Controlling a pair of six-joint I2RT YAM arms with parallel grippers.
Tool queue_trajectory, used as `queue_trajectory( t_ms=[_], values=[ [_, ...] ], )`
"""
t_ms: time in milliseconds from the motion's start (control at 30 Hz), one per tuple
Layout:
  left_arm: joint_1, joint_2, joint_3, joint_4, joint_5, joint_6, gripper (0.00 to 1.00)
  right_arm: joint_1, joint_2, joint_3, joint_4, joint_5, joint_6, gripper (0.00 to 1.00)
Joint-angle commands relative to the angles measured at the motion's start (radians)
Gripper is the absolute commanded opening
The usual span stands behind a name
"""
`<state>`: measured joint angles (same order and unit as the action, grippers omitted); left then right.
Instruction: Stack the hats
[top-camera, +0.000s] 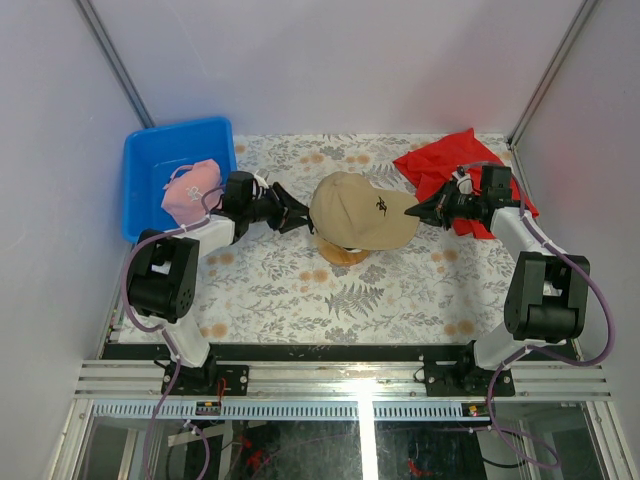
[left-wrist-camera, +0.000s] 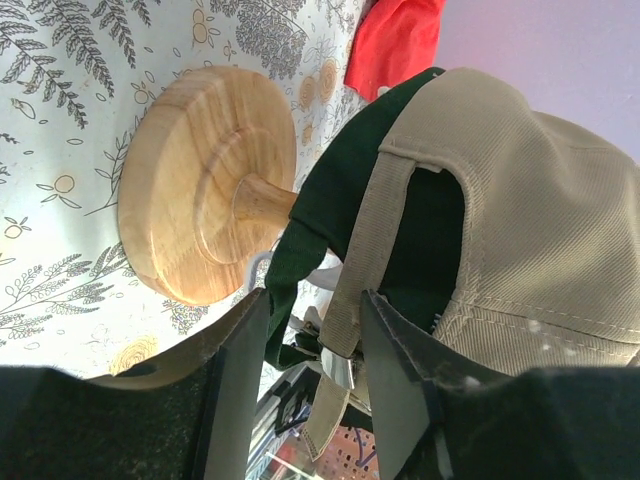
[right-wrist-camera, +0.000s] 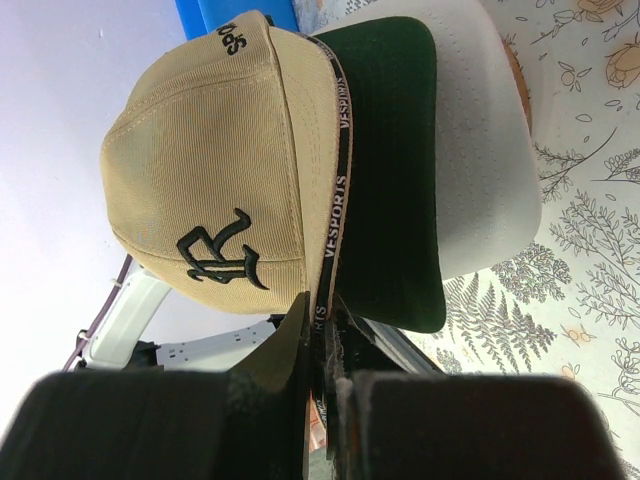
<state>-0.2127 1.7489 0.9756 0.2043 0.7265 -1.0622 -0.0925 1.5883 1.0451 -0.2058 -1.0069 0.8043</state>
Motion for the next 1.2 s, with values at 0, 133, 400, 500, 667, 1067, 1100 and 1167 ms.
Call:
queue_trajectory(
  t_ms=[0, 133, 400, 500, 667, 1067, 1100, 1167],
  values=[
    [-0.006, -0.011, 0.02, 0.079, 0.028, -0.015, 0.43, 0.0, 0.008, 0.015, -0.048, 0.06, -0.034, 0.0],
    [-0.025, 0.0, 0.035, 0.08, 0.03, -0.008, 0.47, 0.0, 0.009, 0.01, -0.052, 0.06, -0.037, 0.0],
    [-0.109, 0.094, 0.129, 0.001, 0.032, 0.068, 0.44, 0.0, -0.003, -0.012, -0.05, 0.059, -0.038, 0.0],
    [-0.115, 0.103, 0.119, 0.0, 0.024, 0.072, 0.28, 0.0, -0.006, -0.015, -0.046, 0.059, -0.037, 0.0],
    [-0.114, 0.108, 0.101, -0.028, 0.012, 0.113, 0.09, 0.0, 0.006, -0.01, -0.043, 0.057, -0.037, 0.0],
    [-0.084, 0.143, 0.03, -0.093, -0.019, 0.218, 0.0, 0.0, 0.07, -0.005, -0.059, 0.093, -0.112, 0.0],
    [-0.082, 0.147, 0.029, -0.102, -0.023, 0.228, 0.0, 0.0, 0.095, -0.003, -0.068, 0.097, -0.122, 0.0],
    [-0.077, 0.15, 0.024, -0.11, -0.028, 0.241, 0.0, -0.001, 0.105, 0.007, -0.088, 0.112, -0.143, 0.0]
  ],
)
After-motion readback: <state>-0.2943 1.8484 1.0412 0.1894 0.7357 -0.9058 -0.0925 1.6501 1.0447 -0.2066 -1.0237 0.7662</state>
